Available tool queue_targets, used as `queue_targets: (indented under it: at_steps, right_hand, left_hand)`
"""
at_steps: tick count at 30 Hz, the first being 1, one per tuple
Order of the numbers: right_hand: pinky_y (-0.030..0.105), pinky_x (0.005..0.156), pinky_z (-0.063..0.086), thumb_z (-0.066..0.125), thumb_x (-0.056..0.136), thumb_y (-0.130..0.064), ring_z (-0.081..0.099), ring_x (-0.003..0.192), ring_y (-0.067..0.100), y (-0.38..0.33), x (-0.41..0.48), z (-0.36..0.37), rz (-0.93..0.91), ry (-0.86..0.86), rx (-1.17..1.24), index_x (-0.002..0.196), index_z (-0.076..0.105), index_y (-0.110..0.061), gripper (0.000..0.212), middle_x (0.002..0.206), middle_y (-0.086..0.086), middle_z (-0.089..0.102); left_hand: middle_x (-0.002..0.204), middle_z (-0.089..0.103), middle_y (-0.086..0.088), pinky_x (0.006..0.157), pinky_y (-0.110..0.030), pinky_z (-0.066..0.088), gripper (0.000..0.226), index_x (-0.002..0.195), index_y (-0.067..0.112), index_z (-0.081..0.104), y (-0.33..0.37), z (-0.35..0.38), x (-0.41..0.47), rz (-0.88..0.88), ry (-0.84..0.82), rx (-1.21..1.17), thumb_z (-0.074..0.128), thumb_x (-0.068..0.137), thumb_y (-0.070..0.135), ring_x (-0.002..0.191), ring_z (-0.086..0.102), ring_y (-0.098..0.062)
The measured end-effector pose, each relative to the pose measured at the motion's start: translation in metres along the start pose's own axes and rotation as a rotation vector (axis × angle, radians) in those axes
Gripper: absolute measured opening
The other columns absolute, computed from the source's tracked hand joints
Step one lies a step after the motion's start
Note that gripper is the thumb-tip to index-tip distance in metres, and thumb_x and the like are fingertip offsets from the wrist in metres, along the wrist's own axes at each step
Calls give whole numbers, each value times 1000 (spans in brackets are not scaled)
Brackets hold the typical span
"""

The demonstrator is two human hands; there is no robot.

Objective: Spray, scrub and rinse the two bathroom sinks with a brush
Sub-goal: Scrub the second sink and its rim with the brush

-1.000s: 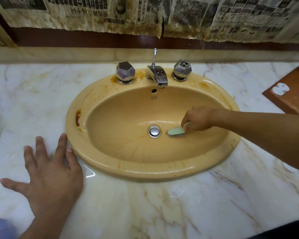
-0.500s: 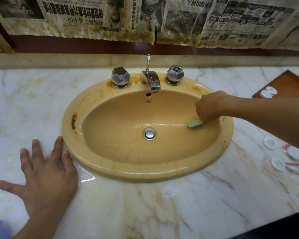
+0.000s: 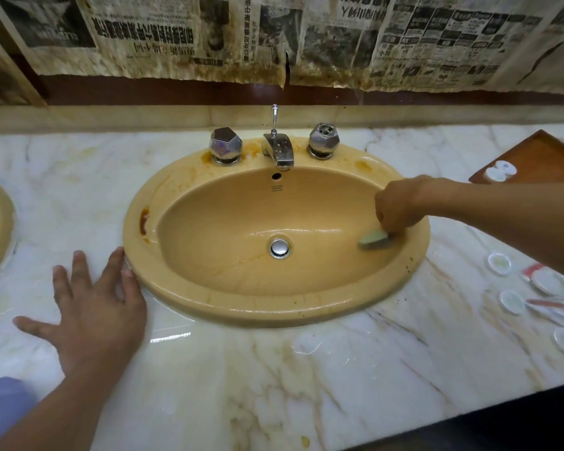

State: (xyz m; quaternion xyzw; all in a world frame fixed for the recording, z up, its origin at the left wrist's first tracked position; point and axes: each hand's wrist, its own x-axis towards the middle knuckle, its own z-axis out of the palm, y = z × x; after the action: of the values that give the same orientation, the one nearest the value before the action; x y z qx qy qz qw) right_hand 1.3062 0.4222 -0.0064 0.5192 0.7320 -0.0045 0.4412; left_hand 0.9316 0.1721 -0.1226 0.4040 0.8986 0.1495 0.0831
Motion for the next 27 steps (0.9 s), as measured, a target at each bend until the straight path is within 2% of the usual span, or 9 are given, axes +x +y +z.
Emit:
queue_targets:
  at_steps: [3, 6, 8, 10, 12, 15, 20, 23, 27]
  right_hand:
    - [36, 81, 58, 68, 91, -43, 63, 83, 18, -14, -8, 6, -104, -143, 171, 93, 75, -20, 23, 98, -3, 73]
    - [35, 96, 52, 60, 99, -38, 62, 107, 19, -16, -31, 11, -186, 120, 381, 118, 76, -24, 29, 118, -7, 71]
    - [35, 81, 52, 56, 101, -26, 63, 95, 22, -22, -46, 22, -177, 222, 797, 121, 73, -19, 27, 108, 2, 71]
    - [34, 61, 46, 52, 97, -12, 56, 73, 21, -38, -65, 33, -185, 164, 1181, 113, 70, -16, 24, 89, 11, 69]
    - [36, 60, 42, 51, 93, -3, 53, 68, 20, -58, -83, 36, -267, 159, 1353, 107, 69, -14, 26, 91, 22, 70]
    - [34, 59, 48, 57, 94, -3, 55, 59, 14, -94, -108, 26, -407, 278, 1432, 100, 70, -13, 18, 76, 8, 66]
    - [39, 69, 64, 63, 95, 0, 66, 61, 15, -138, -128, 3, -569, 363, 1586, 113, 74, -9, 22, 77, 4, 64]
    - [43, 77, 64, 67, 94, -4, 74, 68, 20, -139, -129, -4, -577, 372, 1606, 116, 75, -15, 26, 76, 0, 69]
    - [40, 93, 55, 71, 95, -24, 71, 95, 19, -113, -126, 2, -552, 408, 1448, 124, 73, -21, 29, 100, 0, 74]
  left_hand:
    - [170, 17, 2, 112, -79, -6, 48, 151, 49, 36, -3, -4, 0, 14, -19, -27, 22, 105, 57, 158, 3, -19]
    - [169, 22, 1, 114, -74, -7, 45, 147, 45, 48, -10, -11, -3, 34, -70, -56, 36, 104, 55, 158, 7, -20]
    - [168, 28, -1, 118, -69, -1, 44, 142, 42, 56, -12, -24, -9, 34, -128, -103, 44, 100, 51, 157, 15, -21]
    - [158, 45, -8, 120, -58, 19, 39, 132, 29, 67, 2, -43, -19, -34, -125, -254, 53, 96, 36, 149, 35, -28]
    - [133, 66, -14, 107, -44, 40, 32, 118, 17, 76, 31, -59, -33, -106, -31, -402, 55, 94, 17, 126, 57, -34]
    - [109, 73, -4, 87, -32, 43, 23, 108, 18, 80, 95, -73, -56, -141, -102, -586, 62, 94, 13, 105, 63, -23]
    - [108, 72, 1, 92, -37, 32, 35, 107, 18, 76, 172, -85, -50, -307, -543, -911, 65, 96, 49, 96, 54, -9]
    - [114, 72, -2, 98, -36, 29, 30, 102, 20, 74, 190, -84, -41, -340, -585, -951, 65, 96, 48, 106, 53, -10]
    - [122, 67, -2, 83, -29, 36, 26, 116, 17, 71, 207, -78, -33, -404, -544, -986, 65, 99, 36, 115, 57, -21]
